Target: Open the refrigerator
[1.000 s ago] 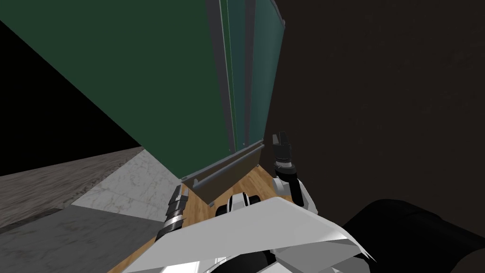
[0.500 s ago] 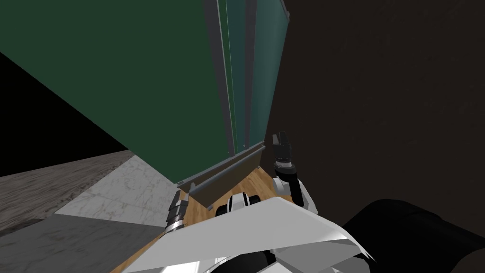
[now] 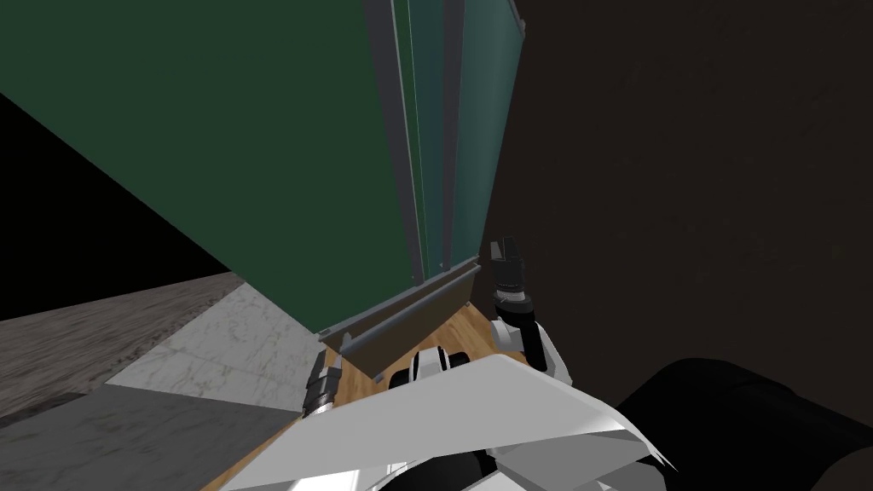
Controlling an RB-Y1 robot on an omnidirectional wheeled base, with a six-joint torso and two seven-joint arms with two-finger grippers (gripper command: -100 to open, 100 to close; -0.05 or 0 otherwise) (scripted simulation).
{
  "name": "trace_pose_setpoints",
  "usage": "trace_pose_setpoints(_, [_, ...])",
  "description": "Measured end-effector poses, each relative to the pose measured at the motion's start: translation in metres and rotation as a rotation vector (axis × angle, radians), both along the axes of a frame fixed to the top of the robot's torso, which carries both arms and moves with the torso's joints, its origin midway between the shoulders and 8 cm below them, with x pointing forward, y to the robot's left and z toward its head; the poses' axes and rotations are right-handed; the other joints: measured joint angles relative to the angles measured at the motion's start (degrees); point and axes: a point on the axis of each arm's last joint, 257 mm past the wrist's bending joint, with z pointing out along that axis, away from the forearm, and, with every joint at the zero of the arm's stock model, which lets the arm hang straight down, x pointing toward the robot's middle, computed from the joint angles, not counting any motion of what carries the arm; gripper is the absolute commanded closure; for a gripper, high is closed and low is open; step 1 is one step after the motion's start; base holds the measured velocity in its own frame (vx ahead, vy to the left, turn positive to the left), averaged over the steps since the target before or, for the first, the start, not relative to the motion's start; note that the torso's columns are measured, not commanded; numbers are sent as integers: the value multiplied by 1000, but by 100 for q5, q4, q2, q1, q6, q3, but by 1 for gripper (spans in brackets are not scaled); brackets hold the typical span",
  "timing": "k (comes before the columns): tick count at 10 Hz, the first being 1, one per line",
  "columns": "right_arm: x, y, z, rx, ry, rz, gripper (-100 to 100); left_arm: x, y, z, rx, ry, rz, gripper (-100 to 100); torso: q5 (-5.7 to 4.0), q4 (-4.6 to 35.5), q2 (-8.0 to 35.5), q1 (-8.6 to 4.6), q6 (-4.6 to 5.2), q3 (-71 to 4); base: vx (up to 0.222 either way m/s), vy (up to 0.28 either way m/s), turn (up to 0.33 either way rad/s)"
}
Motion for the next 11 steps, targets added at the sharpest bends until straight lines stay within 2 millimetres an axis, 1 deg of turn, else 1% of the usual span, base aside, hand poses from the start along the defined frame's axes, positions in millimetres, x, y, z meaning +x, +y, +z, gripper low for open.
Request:
trace_pose_setpoints(1, [0, 0, 0, 0, 0, 0, 0, -6, -4, -12, -21, 11, 15, -100, 12, -5, -10, -3, 13, -3, 54, -13, 32])
trace_pose_setpoints(2, [0, 0, 0, 0, 0, 0, 0, -15, -9, -16, -41, 15, 31, -100, 14, 2, -7, -16, 28, -2, 24, -20, -43])
trace_pose_setpoints(3, [0, 0, 0, 0, 0, 0, 0, -12, -17, -23, -62, 24, 29, -100, -12, 12, 9, -16, 4, 3, 21, -38, -63])
trace_pose_setpoints(4, [0, 0, 0, 0, 0, 0, 0, -11, -30, -30, -90, 28, 30, -100, -33, 19, 31, -12, -27, 11, 36, -29, 15])
trace_pose_setpoints(5, [0, 0, 0, 0, 0, 0, 0, -13, -42, -38, -119, 34, 37, -100, -37, 21, 39, 0, -37, 14, 34, -22, 22])
trace_pose_setpoints(7, [0, 0, 0, 0, 0, 0, 0, -15, -59, -41, -165, 29, 54, -100, -30, 20, 42, 11, -32, 17, 13, -6, 11])
trace_pose_setpoints(8, [0, 0, 0, 0, 0, 0, 0, -15, -60, -41, -167, 29, 55, -100, -31, 20, 40, 13, -34, 16, 29, 7, 16])
trace_pose_setpoints(10, [0, 0, 0, 0, 0, 0, 0, -5, -56, -37, -164, 27, 53, -100, -36, 18, 27, 11, -38, 5, 36, 13, 7])
trace_pose_setpoints(11, [0, 0, 0, 0, 0, 0, 0, -5, -56, -37, -165, 29, 53, 100, -38, 20, 39, 4, -39, 12, -27, -4, -20])
